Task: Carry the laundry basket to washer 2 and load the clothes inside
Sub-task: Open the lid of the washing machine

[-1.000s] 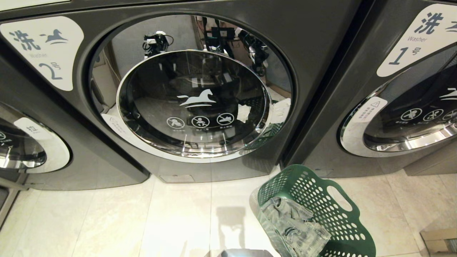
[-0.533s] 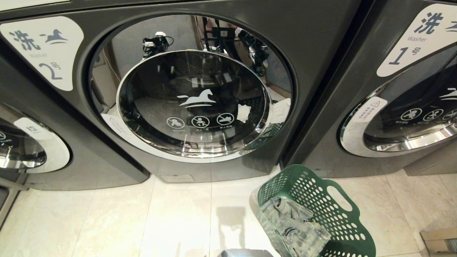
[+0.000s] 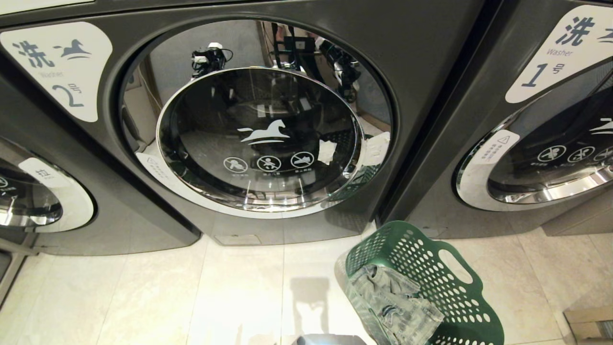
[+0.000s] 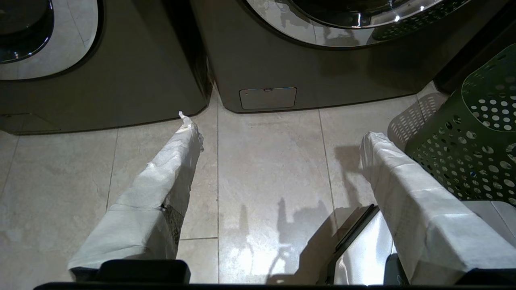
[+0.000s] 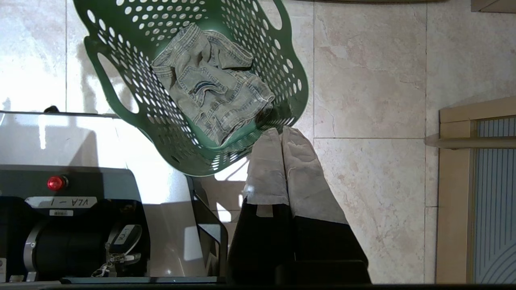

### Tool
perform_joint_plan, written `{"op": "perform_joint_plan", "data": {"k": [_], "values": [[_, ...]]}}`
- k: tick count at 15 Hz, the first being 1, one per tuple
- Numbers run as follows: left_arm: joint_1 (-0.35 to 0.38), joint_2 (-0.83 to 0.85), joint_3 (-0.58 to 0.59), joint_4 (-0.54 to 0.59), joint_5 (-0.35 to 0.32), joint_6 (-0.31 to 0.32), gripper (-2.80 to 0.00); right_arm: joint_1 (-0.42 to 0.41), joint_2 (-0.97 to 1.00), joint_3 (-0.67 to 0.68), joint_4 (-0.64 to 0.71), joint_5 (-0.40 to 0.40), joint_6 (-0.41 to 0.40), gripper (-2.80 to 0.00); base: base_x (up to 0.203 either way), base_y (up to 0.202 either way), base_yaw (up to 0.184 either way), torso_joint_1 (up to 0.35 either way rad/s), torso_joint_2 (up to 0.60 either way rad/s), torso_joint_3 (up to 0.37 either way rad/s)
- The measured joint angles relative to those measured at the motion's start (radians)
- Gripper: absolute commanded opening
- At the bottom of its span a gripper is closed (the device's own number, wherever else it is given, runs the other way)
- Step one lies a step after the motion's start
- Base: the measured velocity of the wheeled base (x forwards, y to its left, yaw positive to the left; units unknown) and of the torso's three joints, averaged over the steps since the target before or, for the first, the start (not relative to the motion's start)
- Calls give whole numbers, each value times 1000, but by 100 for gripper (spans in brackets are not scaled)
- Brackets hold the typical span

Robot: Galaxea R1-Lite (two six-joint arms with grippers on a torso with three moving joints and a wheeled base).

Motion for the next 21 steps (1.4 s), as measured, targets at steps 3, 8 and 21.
{"op": "perform_joint_plan", "data": {"k": [3,8,21], "values": [[0,0,0,0,0,-7,0,0,0,0,0,-1,0,-280,0,0,0,0,0,0],[0,0,0,0,-4,-1,0,0,1,1,0,-1,-5,-280,0,0,0,1,2,53],[0,0,0,0,-3,-2,0,0,1,0,0,2,-8,-280,0,0,0,3,3,206]]}}
